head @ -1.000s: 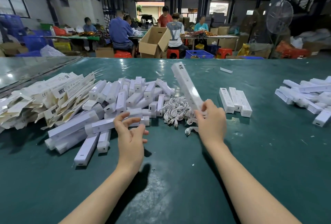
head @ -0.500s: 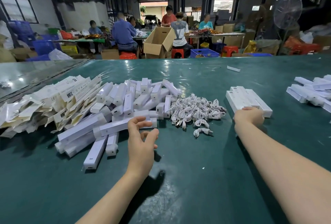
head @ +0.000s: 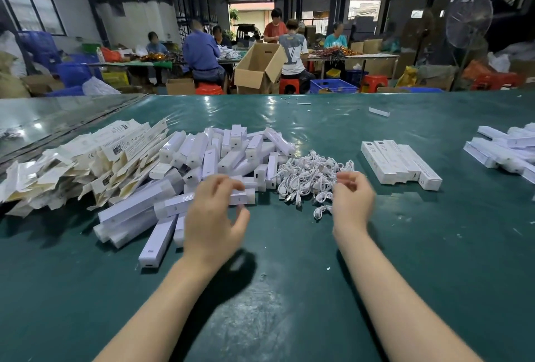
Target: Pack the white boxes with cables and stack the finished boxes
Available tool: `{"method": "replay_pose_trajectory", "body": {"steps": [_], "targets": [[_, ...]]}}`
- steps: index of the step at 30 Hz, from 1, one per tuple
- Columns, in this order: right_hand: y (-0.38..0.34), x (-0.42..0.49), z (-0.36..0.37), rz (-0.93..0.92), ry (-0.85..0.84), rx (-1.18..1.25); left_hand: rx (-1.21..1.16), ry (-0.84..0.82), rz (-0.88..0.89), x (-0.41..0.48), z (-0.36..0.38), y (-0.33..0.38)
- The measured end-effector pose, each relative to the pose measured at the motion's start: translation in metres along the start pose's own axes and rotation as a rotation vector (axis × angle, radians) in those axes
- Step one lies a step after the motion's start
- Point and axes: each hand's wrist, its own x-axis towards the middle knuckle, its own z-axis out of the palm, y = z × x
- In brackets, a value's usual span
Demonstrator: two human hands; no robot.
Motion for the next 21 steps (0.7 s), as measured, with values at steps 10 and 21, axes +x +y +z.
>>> {"method": "replay_pose_trajectory", "body": {"steps": [10,21], "targets": [[0.002,-0.026,-0.002,-0.184,-0.238,-0.208,0.376,0.105,-0.705,0.022,-0.052,-0.087],[0.003,-0.024,0.002,-0.117,-0.339,-0.262,0.532,-0.255,-0.648,0.065,-0.048,-0.085]]}}
